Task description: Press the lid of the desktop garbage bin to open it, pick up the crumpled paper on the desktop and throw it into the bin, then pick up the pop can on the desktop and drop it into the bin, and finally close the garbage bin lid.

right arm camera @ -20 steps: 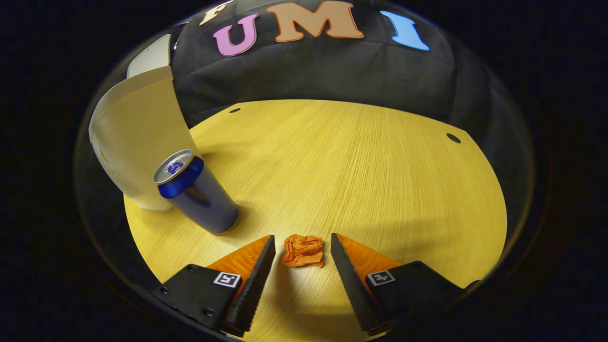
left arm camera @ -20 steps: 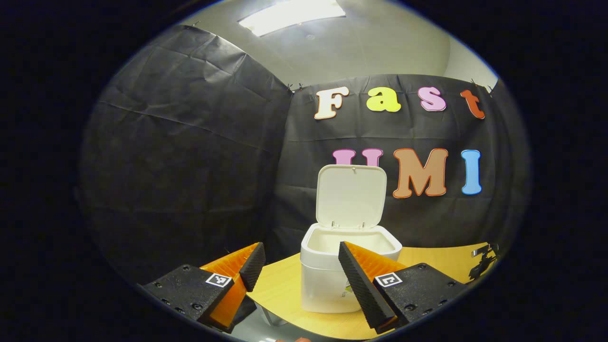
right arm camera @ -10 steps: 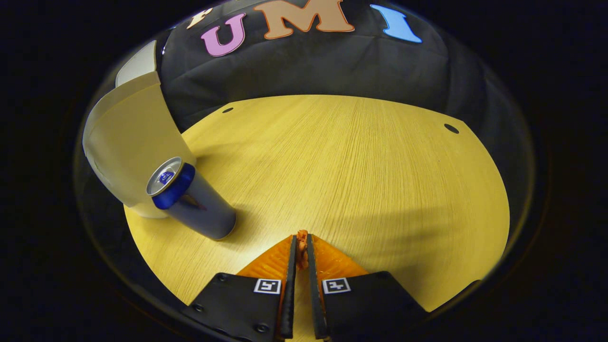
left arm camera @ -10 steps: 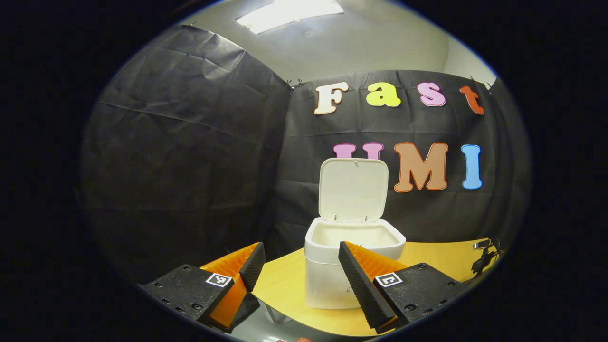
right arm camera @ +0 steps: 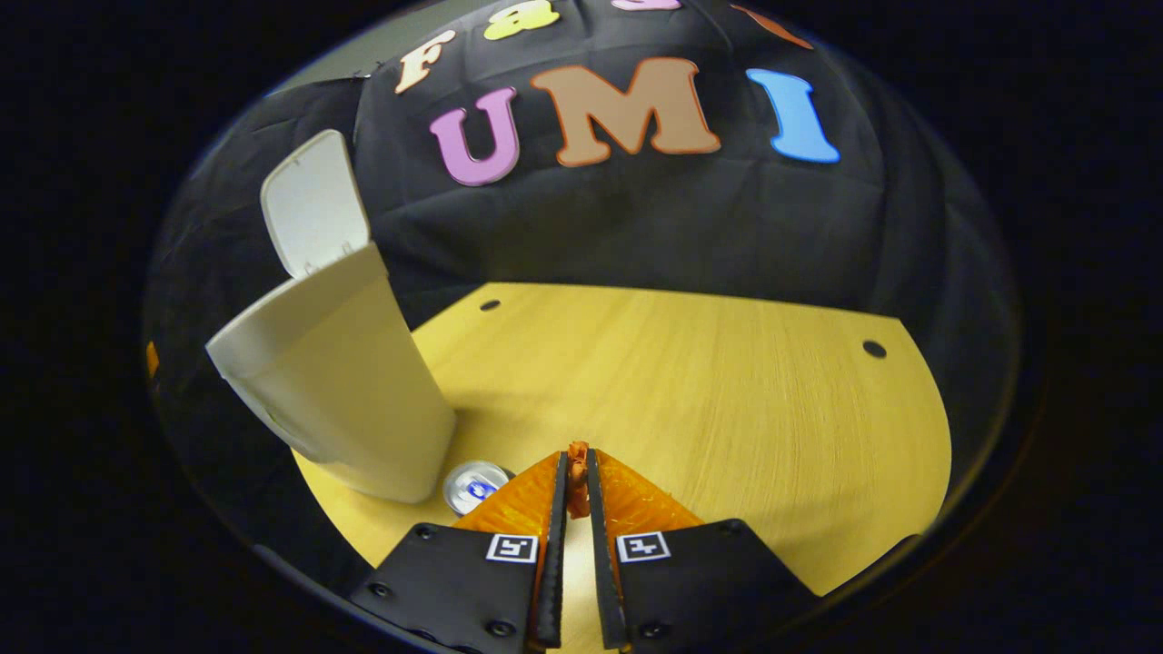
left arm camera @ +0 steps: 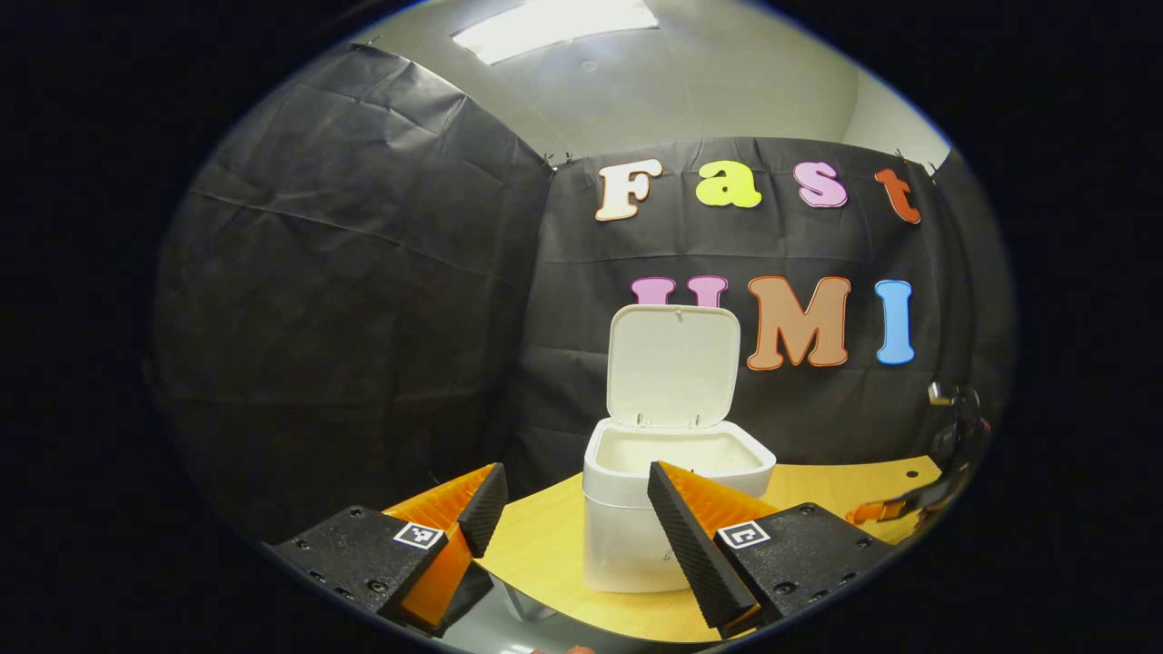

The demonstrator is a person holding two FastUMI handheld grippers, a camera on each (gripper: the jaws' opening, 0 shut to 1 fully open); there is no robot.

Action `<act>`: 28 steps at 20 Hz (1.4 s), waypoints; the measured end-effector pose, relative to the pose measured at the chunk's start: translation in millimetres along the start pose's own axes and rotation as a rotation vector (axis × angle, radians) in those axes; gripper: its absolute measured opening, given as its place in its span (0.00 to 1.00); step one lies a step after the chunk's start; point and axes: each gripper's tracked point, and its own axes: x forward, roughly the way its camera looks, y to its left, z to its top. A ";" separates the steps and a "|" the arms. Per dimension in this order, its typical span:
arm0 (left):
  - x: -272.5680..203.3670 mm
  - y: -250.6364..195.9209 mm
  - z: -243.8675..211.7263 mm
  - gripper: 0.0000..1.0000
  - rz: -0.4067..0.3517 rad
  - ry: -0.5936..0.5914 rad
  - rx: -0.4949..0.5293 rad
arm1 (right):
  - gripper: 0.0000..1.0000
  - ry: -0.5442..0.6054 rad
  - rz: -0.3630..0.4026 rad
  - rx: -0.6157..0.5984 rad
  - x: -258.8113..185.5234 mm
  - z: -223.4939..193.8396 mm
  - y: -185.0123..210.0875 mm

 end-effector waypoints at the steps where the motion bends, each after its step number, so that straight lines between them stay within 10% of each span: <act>1: 0.9 0.7 0.0 0.92 -0.003 0.000 -0.004 | 0.17 -0.042 0.020 -0.025 -7.1 25.4 14.1; 8: 0.5 9.8 -0.7 0.93 -0.019 0.002 -0.021 | 0.17 -0.317 0.211 -0.199 -41.9 149.9 154.2; 19: -5.8 39.0 -0.3 0.92 -0.024 0.023 0.013 | 0.18 -0.194 0.326 -0.293 9.1 124.9 264.4; 24: -2.0 34.3 3.5 0.93 -0.070 0.022 0.041 | 0.48 -0.176 0.317 -0.288 16.6 118.9 267.4; 26: 1.2 26.3 7.5 0.93 -0.104 0.017 0.054 | 0.92 -0.191 0.306 -0.285 10.0 116.6 264.1; 28: 4.7 11.1 12.0 0.92 -0.151 0.009 0.058 | 1.00 -0.213 0.295 -0.272 5.3 121.7 258.8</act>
